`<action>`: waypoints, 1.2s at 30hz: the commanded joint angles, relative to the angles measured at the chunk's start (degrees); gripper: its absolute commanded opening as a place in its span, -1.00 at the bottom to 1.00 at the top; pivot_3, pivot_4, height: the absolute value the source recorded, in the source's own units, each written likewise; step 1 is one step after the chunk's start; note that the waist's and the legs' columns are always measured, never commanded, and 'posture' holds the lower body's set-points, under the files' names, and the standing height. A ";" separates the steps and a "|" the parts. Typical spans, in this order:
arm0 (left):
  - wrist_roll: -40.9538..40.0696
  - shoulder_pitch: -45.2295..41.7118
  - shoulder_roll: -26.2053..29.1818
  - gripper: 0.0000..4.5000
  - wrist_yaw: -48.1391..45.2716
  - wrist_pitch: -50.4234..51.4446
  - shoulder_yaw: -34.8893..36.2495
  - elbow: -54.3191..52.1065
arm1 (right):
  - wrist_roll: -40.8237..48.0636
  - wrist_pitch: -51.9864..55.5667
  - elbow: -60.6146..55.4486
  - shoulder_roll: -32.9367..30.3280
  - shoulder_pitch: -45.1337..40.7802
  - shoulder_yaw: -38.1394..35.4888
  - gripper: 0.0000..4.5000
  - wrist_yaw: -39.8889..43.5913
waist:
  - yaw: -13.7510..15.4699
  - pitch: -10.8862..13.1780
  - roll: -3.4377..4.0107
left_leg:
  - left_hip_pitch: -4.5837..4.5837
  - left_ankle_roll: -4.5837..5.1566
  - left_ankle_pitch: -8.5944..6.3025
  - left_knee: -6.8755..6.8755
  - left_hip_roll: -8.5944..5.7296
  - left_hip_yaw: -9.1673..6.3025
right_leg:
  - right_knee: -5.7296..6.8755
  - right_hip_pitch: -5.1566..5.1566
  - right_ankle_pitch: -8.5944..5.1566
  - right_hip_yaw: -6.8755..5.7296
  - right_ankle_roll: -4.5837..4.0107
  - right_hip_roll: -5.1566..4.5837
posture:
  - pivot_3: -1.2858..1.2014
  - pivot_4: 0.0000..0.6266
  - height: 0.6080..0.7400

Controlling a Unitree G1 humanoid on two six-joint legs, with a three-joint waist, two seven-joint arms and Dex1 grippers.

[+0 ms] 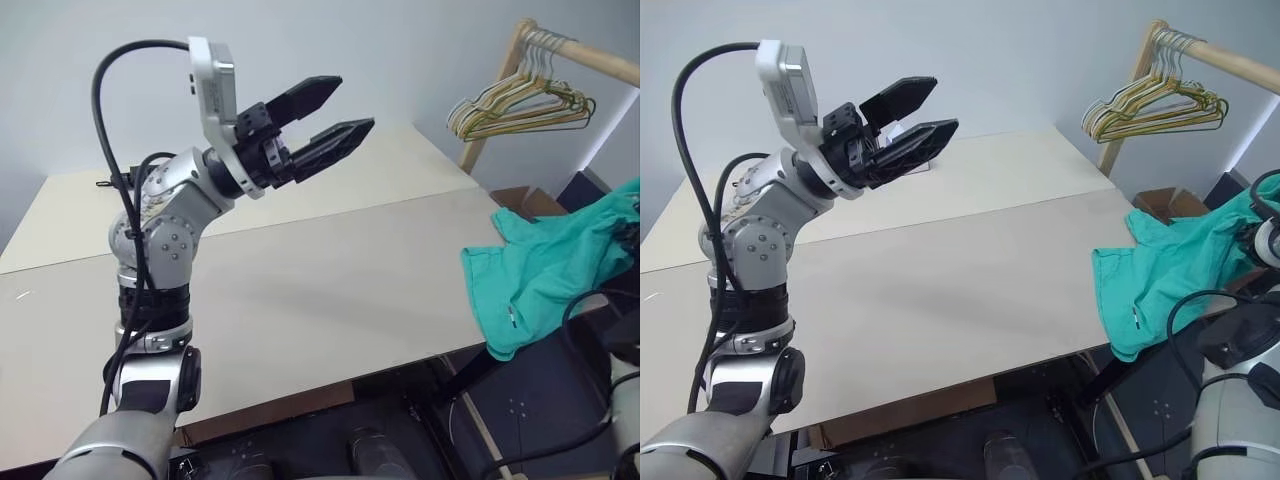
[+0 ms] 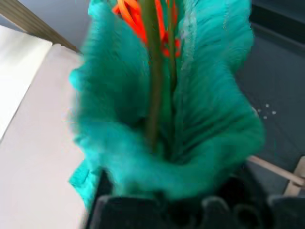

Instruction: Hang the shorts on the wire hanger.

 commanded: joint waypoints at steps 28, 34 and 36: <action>2.21 4.41 3.36 1.00 -1.14 -1.85 -0.12 -1.80 | -22.78 -59.69 -45.92 13.77 46.12 28.62 0.97 -11.62 | -0.09 -0.03 0.08 | 0.05 0.00 0.00 -0.02 0.02 0.04 | 0.02 -0.01 -0.24 0.10 0.44 0.01 | -0.11 -0.98 1.00; 5.37 9.49 5.76 1.00 0.53 -2.96 0.13 -2.33 | -22.68 -69.45 -44.52 13.35 46.88 28.25 0.97 -9.45 | -0.02 -0.03 0.08 | 0.11 0.00 0.00 -0.03 0.03 0.06 | 0.02 0.01 -0.24 0.15 0.43 0.03 | -0.09 -0.97 1.00; 5.86 10.93 6.54 1.00 0.72 -3.15 0.33 -2.74 | -21.18 -71.49 -44.82 12.86 47.19 28.47 0.97 -6.26 | 0.14 -0.03 0.07 | 0.09 0.00 0.00 -0.03 0.03 0.05 | 0.00 0.01 -0.24 0.13 0.43 0.03 | -0.09 -0.96 1.00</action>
